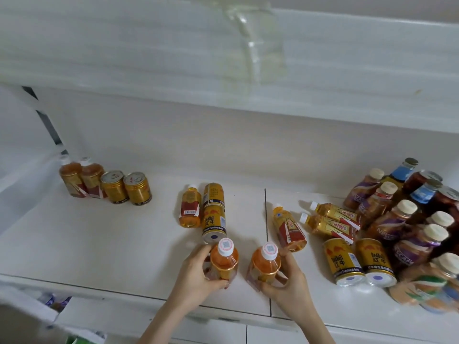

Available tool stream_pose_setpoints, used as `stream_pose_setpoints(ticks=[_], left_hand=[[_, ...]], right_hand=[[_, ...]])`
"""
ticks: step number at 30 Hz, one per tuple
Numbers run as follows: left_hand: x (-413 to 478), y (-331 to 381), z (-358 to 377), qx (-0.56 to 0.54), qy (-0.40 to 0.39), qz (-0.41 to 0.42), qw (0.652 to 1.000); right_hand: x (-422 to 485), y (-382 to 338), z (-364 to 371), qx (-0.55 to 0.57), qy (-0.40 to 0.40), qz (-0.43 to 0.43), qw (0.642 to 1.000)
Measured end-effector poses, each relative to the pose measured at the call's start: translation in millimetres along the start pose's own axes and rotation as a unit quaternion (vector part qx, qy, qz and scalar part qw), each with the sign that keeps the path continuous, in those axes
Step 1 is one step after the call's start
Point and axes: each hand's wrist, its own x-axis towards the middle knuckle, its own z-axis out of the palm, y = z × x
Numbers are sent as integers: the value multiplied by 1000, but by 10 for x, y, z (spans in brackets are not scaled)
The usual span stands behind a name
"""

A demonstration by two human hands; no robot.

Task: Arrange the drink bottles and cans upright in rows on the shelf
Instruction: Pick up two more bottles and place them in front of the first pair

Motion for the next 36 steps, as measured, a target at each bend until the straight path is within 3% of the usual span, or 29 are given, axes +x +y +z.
stream_pose_setpoints(ticks=[15,36], left_hand=[[-193,-632,-1739,-1,-17,24,1000],[150,-1656,-3680,33,3,-8,999]], right_hand=[[-378,-857,1626,43,102,1,994],[225,-1502,3719,61,28,-5,998]])
